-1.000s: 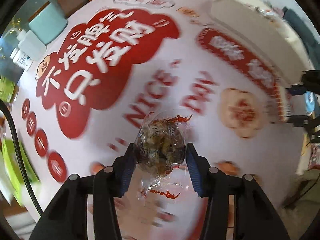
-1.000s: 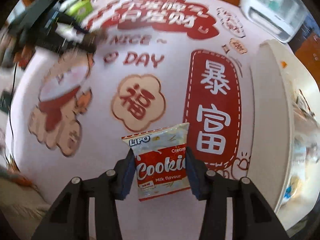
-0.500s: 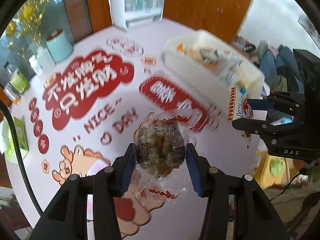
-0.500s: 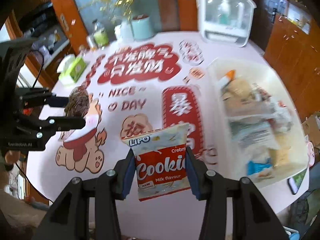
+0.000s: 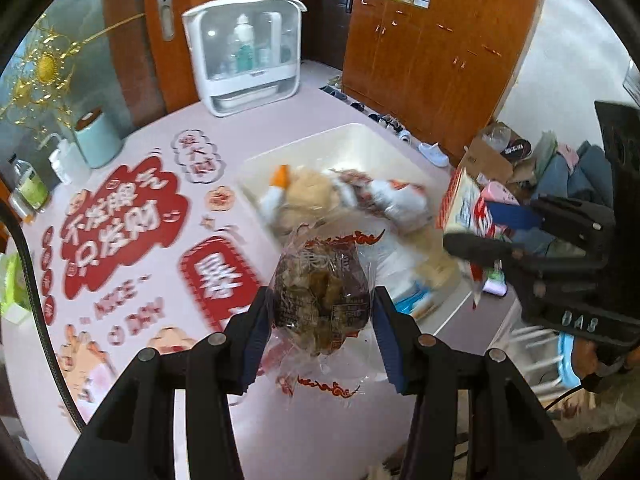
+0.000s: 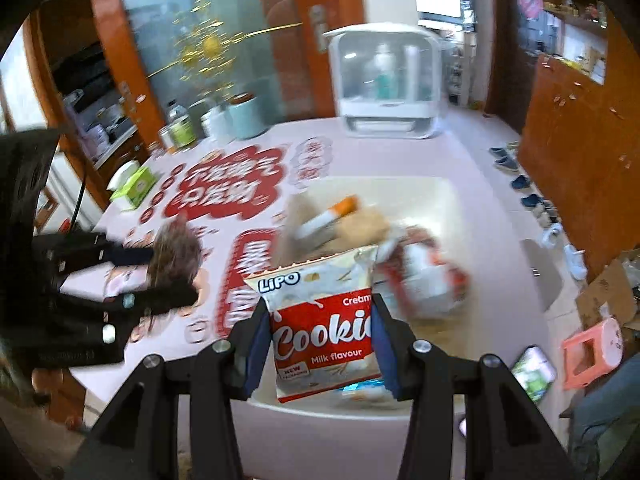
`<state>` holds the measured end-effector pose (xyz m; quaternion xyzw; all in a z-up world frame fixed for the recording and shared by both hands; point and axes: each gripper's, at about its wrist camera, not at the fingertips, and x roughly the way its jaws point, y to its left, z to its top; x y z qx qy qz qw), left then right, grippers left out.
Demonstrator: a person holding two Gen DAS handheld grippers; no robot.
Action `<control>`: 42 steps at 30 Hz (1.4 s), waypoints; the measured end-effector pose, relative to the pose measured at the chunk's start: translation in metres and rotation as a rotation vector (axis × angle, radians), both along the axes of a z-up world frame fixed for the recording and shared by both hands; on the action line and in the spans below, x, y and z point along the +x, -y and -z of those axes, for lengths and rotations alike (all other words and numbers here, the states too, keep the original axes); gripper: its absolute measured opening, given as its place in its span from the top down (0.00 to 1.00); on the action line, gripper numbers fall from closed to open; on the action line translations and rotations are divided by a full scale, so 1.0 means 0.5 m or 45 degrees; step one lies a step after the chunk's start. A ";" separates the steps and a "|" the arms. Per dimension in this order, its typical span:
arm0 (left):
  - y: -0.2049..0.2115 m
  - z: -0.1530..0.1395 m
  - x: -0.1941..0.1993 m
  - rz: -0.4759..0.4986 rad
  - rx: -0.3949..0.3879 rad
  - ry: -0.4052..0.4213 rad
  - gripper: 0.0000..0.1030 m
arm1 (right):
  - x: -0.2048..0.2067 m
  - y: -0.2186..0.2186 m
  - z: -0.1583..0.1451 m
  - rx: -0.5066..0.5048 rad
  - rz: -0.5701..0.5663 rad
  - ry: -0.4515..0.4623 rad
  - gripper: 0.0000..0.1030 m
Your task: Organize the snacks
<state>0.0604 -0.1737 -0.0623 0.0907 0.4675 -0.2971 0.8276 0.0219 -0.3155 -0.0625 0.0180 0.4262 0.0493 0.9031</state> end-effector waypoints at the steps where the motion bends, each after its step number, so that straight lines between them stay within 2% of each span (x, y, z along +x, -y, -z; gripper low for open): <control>1: 0.022 0.004 -0.002 -0.006 -0.002 -0.013 0.53 | 0.003 0.023 -0.001 -0.002 0.023 -0.001 0.54; 6: 0.115 0.025 -0.009 -0.032 0.051 -0.022 0.53 | 0.016 0.108 0.004 0.053 0.095 -0.022 0.54; 9: 0.146 0.038 -0.004 -0.059 0.039 -0.063 0.53 | 0.028 0.130 0.023 0.067 0.091 -0.063 0.54; 13: 0.163 0.045 -0.003 -0.083 0.058 -0.051 0.50 | 0.034 0.136 0.034 0.084 0.063 -0.085 0.53; 14: 0.163 0.047 -0.001 -0.098 0.066 -0.045 0.46 | 0.036 0.136 0.036 0.087 0.056 -0.091 0.53; 16: 0.162 0.046 0.001 -0.126 0.061 -0.040 0.29 | 0.040 0.138 0.042 0.081 0.048 -0.109 0.51; 18: 0.158 0.042 0.000 -0.144 0.044 -0.035 0.14 | 0.044 0.137 0.046 0.069 0.045 -0.123 0.40; 19: 0.153 0.038 -0.002 -0.159 0.033 -0.024 0.12 | 0.046 0.138 0.047 0.070 0.046 -0.127 0.37; 21: 0.146 0.035 -0.002 -0.173 0.030 -0.018 0.09 | 0.046 0.139 0.047 0.082 0.045 -0.118 0.29; 22: 0.143 0.035 -0.002 -0.185 0.035 -0.019 0.09 | 0.046 0.139 0.045 0.087 0.047 -0.113 0.29; 29: 0.115 0.034 -0.007 -0.265 0.057 -0.020 0.08 | 0.045 0.128 0.041 0.098 0.036 -0.098 0.29; 42: 0.021 -0.024 -0.038 -0.480 0.039 0.061 0.08 | 0.029 0.070 0.027 0.089 -0.010 -0.085 0.29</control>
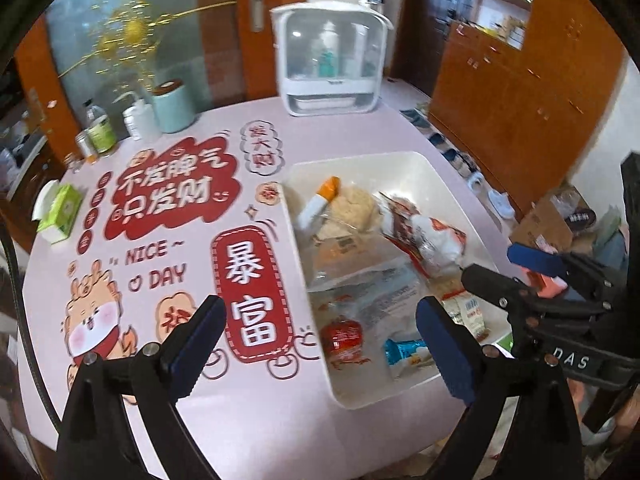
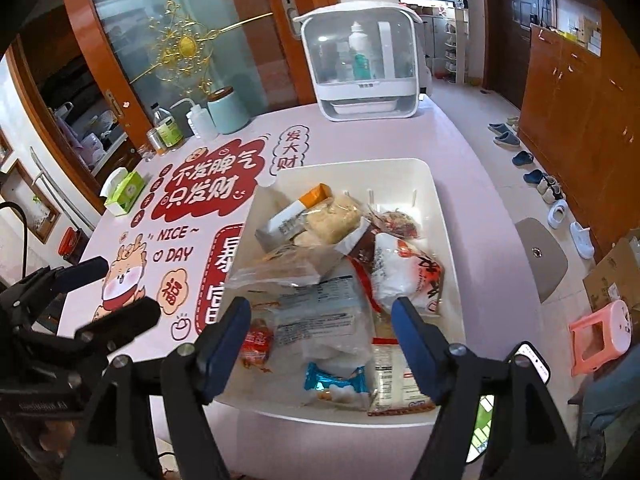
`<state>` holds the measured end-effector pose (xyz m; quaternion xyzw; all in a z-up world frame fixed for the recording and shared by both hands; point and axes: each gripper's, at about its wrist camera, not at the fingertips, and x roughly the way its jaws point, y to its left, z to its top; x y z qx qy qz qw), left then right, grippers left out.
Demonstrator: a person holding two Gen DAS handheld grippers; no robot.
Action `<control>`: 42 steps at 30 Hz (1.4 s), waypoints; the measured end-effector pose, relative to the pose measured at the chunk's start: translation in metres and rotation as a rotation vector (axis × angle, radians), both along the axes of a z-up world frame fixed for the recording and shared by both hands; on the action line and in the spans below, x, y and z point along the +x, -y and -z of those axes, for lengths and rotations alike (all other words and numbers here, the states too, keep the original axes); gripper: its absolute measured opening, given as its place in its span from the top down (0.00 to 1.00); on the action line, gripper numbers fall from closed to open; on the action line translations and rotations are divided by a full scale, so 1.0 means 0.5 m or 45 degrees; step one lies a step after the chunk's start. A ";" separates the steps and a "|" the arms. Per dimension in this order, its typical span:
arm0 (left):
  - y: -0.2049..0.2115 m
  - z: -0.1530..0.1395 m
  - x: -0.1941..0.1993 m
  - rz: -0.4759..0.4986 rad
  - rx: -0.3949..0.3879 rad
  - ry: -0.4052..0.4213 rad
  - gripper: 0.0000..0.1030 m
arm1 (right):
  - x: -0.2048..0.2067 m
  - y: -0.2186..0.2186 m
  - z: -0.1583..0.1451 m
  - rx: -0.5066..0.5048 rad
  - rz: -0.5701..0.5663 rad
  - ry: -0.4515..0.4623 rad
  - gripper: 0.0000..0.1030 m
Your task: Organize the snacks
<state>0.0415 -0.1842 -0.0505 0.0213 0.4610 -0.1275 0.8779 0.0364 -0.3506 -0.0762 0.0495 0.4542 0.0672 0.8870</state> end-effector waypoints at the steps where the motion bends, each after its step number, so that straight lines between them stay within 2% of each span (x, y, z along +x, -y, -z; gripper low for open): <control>1: -0.010 -0.006 -0.004 -0.021 -0.001 0.010 0.08 | -0.001 -0.003 -0.002 -0.001 -0.003 0.002 0.29; 9: -0.075 -0.047 -0.028 -0.192 0.003 0.066 0.08 | -0.016 -0.048 -0.046 0.003 -0.026 0.041 0.29; 17: -0.122 -0.064 -0.057 -0.331 0.035 0.082 0.07 | -0.037 -0.094 -0.092 -0.078 -0.006 0.115 0.29; 21: -0.136 -0.063 -0.069 -0.363 0.039 0.058 0.07 | -0.042 -0.115 -0.099 -0.111 -0.012 0.112 0.29; 29: -0.148 -0.067 -0.088 -0.401 0.058 0.059 0.07 | -0.052 -0.132 -0.097 -0.084 -0.020 0.066 0.29; 42: -0.153 -0.064 -0.108 -0.394 0.063 0.049 0.07 | -0.072 -0.127 -0.100 -0.064 0.017 0.059 0.29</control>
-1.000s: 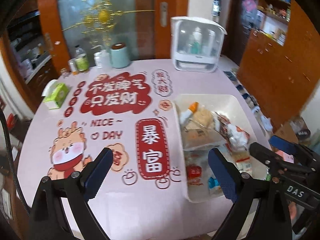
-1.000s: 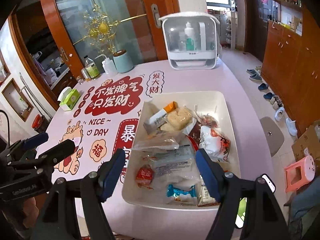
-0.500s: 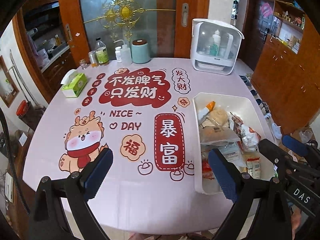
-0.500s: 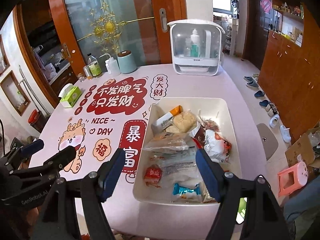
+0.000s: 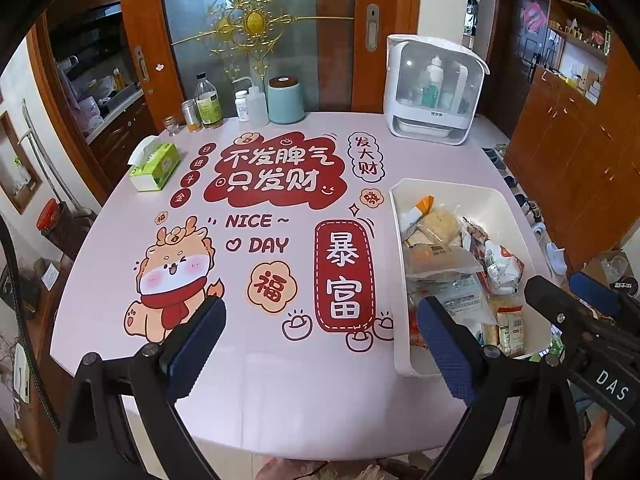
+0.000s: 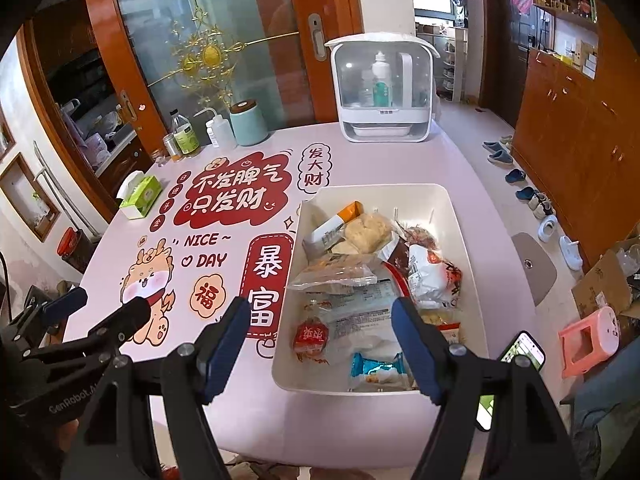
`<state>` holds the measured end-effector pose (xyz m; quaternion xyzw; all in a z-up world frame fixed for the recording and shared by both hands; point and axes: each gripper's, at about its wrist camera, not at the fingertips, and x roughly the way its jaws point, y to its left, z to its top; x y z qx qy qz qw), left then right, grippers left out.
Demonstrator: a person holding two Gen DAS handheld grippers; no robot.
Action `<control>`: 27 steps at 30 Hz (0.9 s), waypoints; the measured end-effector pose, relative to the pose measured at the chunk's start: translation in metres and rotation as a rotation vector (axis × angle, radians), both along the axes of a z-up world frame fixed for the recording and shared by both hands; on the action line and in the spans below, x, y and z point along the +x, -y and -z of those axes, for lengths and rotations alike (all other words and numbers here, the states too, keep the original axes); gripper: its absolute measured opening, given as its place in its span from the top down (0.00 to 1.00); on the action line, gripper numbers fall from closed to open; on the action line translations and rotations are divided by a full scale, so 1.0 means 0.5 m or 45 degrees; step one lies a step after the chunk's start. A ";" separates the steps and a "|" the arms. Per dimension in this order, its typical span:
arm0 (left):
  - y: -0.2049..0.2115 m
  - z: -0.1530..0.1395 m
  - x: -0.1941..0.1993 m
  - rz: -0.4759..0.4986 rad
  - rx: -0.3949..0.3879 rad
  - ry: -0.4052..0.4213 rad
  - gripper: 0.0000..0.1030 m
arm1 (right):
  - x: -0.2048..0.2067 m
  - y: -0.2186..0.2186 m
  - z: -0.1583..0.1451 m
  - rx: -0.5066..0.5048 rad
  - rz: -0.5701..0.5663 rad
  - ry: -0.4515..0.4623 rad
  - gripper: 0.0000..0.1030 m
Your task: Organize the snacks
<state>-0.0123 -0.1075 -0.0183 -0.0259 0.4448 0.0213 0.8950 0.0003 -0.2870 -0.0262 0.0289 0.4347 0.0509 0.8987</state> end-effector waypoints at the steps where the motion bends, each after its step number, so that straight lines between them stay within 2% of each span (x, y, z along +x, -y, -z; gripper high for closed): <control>1: 0.000 0.000 -0.001 0.000 0.000 -0.001 0.07 | -0.001 0.000 0.000 -0.002 0.002 0.000 0.29; 15: 0.002 0.002 -0.006 0.012 -0.002 -0.017 0.07 | -0.010 -0.012 0.001 -0.033 0.018 -0.018 0.29; 27: 0.002 0.018 0.027 0.042 0.006 -0.060 0.07 | 0.009 -0.019 0.010 -0.053 0.042 -0.042 0.29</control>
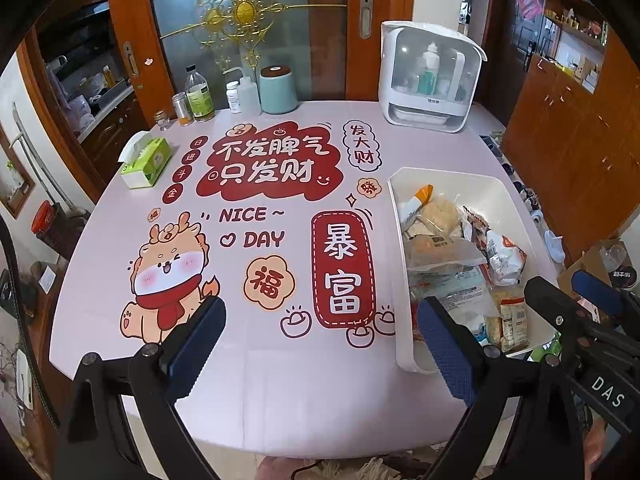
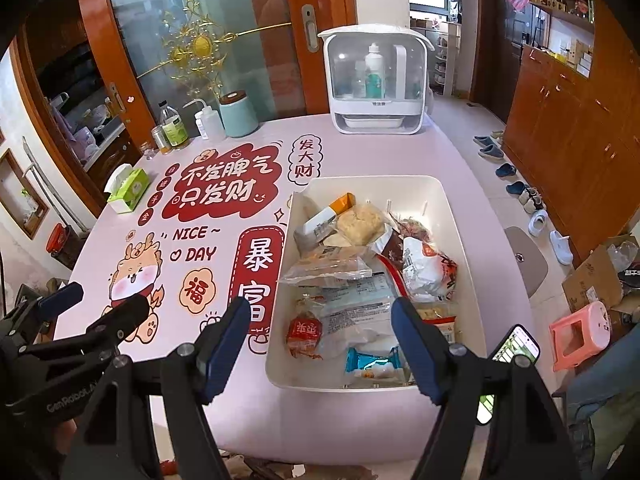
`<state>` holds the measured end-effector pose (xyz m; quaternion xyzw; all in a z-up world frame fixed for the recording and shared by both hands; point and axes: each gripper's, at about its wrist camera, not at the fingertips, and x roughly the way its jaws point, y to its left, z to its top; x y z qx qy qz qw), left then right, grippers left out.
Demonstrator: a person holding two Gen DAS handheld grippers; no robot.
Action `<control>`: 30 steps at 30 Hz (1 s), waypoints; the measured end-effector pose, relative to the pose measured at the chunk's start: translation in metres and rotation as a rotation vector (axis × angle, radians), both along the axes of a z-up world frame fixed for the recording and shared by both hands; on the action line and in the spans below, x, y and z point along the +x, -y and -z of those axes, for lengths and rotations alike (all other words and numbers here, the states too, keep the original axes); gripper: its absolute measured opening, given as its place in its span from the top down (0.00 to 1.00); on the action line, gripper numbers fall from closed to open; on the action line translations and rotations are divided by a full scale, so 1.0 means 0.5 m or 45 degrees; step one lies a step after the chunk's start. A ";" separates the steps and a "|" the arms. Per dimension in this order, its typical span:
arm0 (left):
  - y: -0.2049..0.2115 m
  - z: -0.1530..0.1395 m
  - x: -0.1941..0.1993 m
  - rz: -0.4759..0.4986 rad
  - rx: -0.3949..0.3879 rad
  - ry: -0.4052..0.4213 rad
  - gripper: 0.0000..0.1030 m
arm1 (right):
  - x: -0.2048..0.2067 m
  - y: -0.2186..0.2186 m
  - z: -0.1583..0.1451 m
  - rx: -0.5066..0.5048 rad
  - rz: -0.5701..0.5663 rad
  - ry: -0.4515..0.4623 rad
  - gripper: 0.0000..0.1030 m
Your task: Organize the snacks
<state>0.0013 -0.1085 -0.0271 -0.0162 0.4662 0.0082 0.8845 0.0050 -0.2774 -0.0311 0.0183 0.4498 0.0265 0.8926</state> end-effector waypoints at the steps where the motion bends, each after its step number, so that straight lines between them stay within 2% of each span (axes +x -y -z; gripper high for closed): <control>1: -0.002 0.001 0.003 0.001 0.000 -0.004 0.07 | 0.003 -0.001 0.001 -0.008 0.003 -0.003 0.29; 30: 0.005 0.021 0.033 0.025 0.006 -0.042 0.07 | 0.024 0.004 0.014 -0.021 0.016 -0.029 0.29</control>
